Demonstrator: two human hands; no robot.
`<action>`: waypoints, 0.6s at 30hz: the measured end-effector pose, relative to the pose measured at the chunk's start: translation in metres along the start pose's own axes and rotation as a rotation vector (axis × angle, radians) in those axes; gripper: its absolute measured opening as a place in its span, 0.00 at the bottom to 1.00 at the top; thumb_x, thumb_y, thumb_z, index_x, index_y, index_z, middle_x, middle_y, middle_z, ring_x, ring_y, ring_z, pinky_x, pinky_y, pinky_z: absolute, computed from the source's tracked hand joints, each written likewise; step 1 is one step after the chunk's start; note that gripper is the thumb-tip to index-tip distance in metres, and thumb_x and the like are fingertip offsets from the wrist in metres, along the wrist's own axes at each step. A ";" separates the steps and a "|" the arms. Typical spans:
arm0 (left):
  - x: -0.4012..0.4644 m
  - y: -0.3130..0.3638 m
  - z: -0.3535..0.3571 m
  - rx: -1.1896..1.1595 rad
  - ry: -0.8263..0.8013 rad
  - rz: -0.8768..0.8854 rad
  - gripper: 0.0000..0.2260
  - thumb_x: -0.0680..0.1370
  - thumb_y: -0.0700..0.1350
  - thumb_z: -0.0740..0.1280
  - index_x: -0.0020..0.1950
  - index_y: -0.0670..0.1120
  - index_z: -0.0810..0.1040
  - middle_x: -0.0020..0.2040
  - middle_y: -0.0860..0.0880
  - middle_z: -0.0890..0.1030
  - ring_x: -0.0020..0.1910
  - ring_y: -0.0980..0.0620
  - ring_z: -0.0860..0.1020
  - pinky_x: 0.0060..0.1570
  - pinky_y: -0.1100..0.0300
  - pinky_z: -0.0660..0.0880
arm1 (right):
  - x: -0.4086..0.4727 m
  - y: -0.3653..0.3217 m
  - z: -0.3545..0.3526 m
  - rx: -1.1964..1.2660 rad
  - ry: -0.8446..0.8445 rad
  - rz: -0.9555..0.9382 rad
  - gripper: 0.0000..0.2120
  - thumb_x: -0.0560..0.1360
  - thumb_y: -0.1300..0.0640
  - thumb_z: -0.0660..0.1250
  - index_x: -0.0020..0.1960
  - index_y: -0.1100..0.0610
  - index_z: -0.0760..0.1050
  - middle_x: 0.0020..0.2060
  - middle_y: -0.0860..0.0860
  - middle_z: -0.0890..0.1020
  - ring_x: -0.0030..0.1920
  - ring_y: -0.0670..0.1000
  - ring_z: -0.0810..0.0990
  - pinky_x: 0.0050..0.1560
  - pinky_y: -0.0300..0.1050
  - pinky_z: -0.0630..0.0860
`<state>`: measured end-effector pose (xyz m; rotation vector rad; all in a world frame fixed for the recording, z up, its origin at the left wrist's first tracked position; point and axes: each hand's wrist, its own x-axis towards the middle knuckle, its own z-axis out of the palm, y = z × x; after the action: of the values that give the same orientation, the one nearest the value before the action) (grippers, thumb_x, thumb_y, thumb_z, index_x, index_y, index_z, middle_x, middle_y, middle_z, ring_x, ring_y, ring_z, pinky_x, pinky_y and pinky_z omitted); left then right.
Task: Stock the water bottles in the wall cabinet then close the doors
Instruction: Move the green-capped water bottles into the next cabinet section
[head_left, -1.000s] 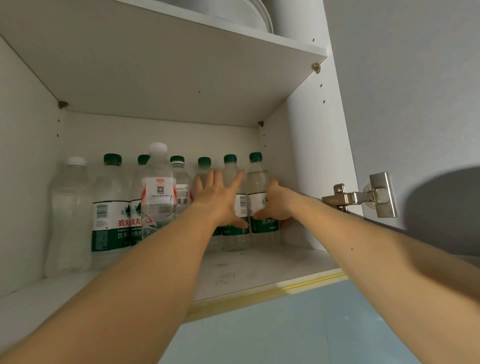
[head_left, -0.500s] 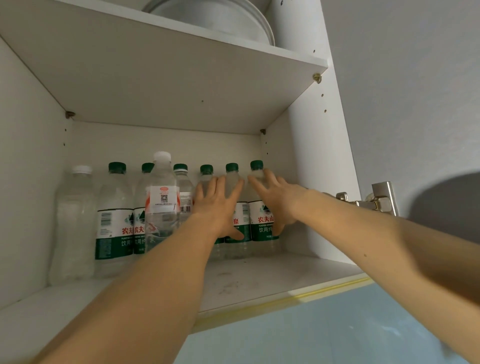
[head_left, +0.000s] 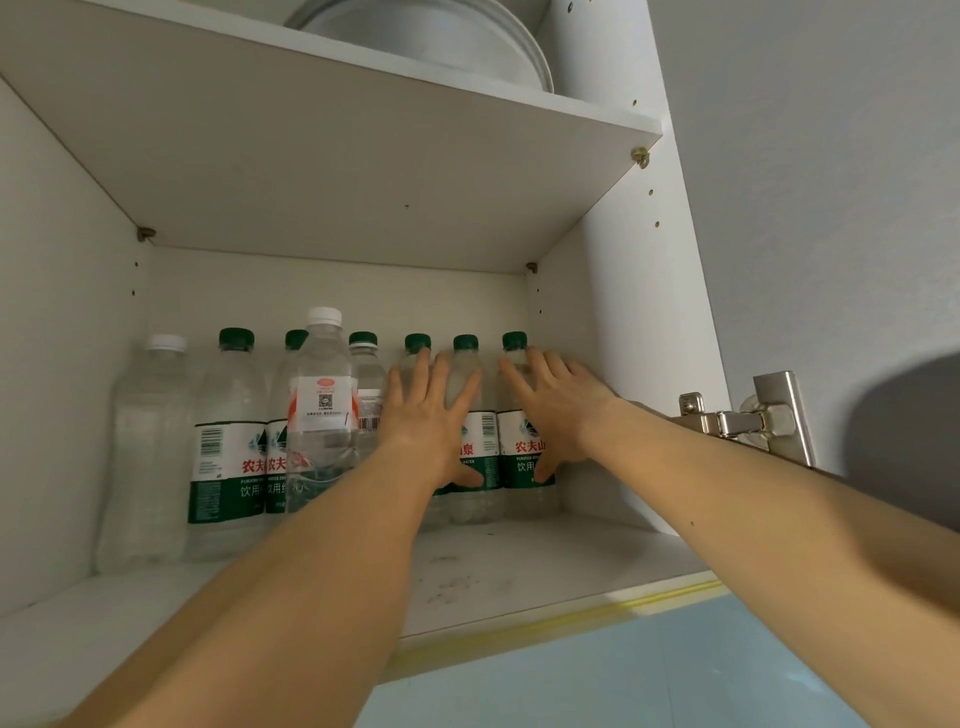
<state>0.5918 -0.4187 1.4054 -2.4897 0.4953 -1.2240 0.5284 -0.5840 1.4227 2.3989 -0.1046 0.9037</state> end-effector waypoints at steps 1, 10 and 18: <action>0.000 0.000 0.000 -0.008 0.008 0.004 0.59 0.69 0.75 0.66 0.81 0.51 0.31 0.81 0.38 0.35 0.79 0.34 0.33 0.77 0.33 0.41 | 0.001 0.000 0.001 -0.007 0.011 -0.001 0.74 0.59 0.30 0.79 0.81 0.60 0.33 0.79 0.67 0.50 0.77 0.66 0.56 0.76 0.59 0.61; 0.001 -0.006 0.004 -0.052 0.023 0.021 0.60 0.68 0.76 0.67 0.80 0.53 0.29 0.81 0.38 0.35 0.80 0.37 0.33 0.77 0.34 0.40 | 0.006 -0.007 0.012 -0.005 0.073 -0.005 0.70 0.62 0.26 0.74 0.81 0.63 0.38 0.79 0.66 0.50 0.78 0.64 0.57 0.76 0.57 0.62; 0.002 -0.008 0.008 -0.080 0.050 0.052 0.60 0.67 0.73 0.71 0.81 0.52 0.33 0.81 0.37 0.40 0.80 0.36 0.37 0.79 0.39 0.41 | -0.003 -0.007 0.014 0.082 0.076 0.004 0.57 0.69 0.37 0.75 0.81 0.61 0.44 0.78 0.66 0.54 0.76 0.64 0.61 0.74 0.58 0.65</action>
<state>0.6003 -0.4118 1.4056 -2.5000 0.6299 -1.2727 0.5358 -0.5859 1.4090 2.4365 -0.0445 1.0177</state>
